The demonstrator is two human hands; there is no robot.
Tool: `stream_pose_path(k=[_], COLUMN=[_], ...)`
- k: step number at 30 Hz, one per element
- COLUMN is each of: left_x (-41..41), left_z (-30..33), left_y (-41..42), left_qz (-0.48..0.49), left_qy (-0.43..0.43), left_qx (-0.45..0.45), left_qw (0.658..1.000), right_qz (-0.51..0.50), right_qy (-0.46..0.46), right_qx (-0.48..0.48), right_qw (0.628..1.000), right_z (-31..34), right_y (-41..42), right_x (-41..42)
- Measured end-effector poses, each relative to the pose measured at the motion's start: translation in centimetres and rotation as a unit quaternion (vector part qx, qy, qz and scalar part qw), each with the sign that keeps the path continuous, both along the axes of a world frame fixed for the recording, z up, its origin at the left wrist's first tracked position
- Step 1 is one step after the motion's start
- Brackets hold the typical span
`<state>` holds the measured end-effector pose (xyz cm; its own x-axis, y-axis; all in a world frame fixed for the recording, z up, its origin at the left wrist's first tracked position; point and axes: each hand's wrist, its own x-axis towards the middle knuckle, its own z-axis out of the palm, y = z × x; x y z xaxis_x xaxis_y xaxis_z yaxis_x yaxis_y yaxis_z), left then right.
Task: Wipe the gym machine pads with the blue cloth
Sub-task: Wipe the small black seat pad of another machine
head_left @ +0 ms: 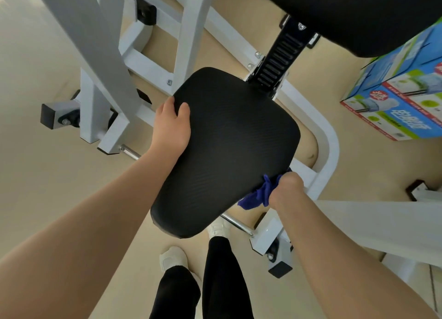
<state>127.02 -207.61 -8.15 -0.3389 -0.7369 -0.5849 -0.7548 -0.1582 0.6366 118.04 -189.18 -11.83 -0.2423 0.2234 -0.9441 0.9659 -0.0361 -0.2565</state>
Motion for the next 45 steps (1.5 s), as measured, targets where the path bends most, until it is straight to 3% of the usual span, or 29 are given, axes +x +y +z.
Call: stream_pose_path(k=[6, 10, 13, 16, 19, 22, 26, 29, 31, 34, 35, 38, 41, 43, 45], left_x=[-0.4, -0.9, -1.0, -0.8, -0.8, -0.8, -0.6, -0.5, -0.6, -0.4, -0.2, 0.1, 0.2, 0.3, 0.6], left_z=[-1.1, -1.5, -1.9, -2.1, -2.0, -1.7, -1.7, -1.9, -1.9, -2.0, -2.0, -2.1, -2.1, -2.3, -2.4], left_y=[-0.2, -0.1, 0.0, -0.2, -0.1, -0.2, -0.3, -0.3, -0.3, -0.4, -0.5, -0.8, -0.7, -0.8, -1.4], left_qz=[0.07, 0.12, 0.11, 0.141, 0.164, 0.177, 0.175, 0.176, 0.176, 0.189, 0.194, 0.197, 0.202, 0.222, 0.259], left_qy=[0.01, 0.006, -0.003, 0.005, 0.016, 0.015, 0.026, 0.036, 0.042, 0.055, 0.056, 0.062, 0.076, 0.086, 0.112], left_qx=[-0.01, -0.021, -0.016, -0.008, 0.007, 0.026, 0.046, 0.033, 0.033, 0.045, 0.052, 0.067, 0.078, 0.101, 0.148], left_qw=[0.997, 0.993, 0.994, 0.99, 0.986, 0.984, 0.983, 0.983, 0.983, 0.979, 0.978, 0.976, 0.973, 0.966, 0.948], right_qz=[0.131, 0.292, 0.449, 0.567, 0.632, 0.698, 0.71, 0.654, 0.621, 0.669, 0.674, 0.667, 0.675, 0.69, 0.714], right_qy=[0.032, 0.136, 0.178, 0.25, 0.337, 0.362, 0.422, 0.477, 0.533, 0.57, 0.565, 0.504, 0.445, 0.44, 0.476], right_qx=[0.068, 0.11, 0.094, 0.107, 0.133, 0.136, 0.221, 0.269, 0.225, 0.115, 0.093, 0.083, 0.118, 0.126, 0.104], right_qw=[0.988, 0.94, 0.871, 0.777, 0.685, 0.603, 0.519, 0.522, 0.528, 0.464, 0.467, 0.543, 0.577, 0.561, 0.503], right_z=[-1.8, -3.0, -3.4, -3.9, -4.1, -4.0, -4.2, -3.9, -3.1, -3.1, -3.2, -4.4, -4.8, -4.2, -3.7], right_y=[-0.3, -1.3, -2.4, -3.5, -3.7, -5.0, -7.3, -7.4, -9.0, -14.1, -15.7, -18.4, -19.3, -20.2, -20.8], right_x=[-4.7, -8.5, -11.1, -11.9, -11.8, -12.5, -10.9, -9.4, -8.3, -6.1, -5.9, -7.8, -9.5, -8.6, -6.8])
